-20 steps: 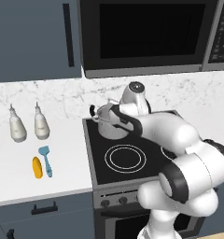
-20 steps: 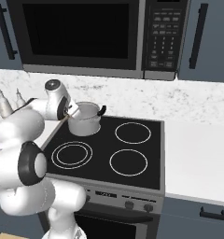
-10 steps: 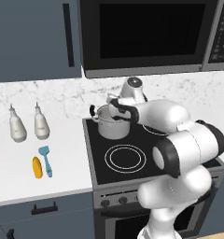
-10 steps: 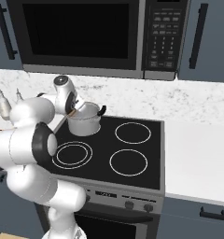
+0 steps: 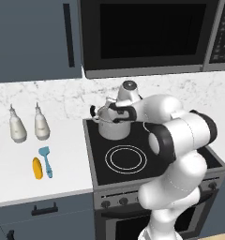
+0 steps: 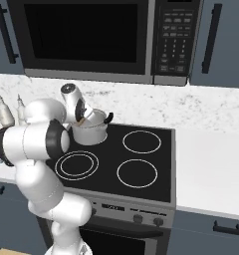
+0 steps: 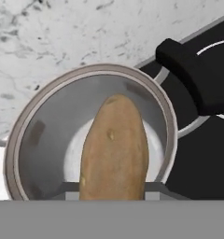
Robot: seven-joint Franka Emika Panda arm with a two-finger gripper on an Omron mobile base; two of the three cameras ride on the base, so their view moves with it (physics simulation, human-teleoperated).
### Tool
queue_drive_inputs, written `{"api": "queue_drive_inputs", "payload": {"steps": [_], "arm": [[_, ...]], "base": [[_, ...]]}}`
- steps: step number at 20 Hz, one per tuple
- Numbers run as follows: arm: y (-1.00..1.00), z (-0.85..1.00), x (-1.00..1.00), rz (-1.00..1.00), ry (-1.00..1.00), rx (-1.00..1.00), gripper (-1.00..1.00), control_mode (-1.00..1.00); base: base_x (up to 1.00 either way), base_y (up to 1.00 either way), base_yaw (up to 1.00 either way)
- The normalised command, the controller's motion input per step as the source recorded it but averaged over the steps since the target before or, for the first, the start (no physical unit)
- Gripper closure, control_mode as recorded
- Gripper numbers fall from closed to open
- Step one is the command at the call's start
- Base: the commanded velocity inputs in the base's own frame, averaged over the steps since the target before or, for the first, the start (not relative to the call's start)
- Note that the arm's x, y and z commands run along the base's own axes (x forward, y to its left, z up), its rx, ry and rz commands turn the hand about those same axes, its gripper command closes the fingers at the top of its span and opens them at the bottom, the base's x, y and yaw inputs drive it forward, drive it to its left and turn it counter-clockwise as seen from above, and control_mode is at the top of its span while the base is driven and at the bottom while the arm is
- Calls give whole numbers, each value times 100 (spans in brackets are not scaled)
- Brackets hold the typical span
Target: Put the sweet potato and corn in the pot. Retrieve the spatula and lightly stir the vegetables in the pot.
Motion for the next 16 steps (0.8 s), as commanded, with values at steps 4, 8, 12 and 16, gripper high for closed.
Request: {"api": "queue_drive_inputs", "payload": {"steps": [4,8,12,16], "arm": [[0,-18,21,0,0,-1,100,-100],[0,-10,23,0,0,0,100,-100],[0,-13,19,0,0,0,100,-100],[0,3,37,-3,16,0,100,-100]], "base": [[0,0,0],[0,0,0],[0,0,0],[0,0,0]]}}
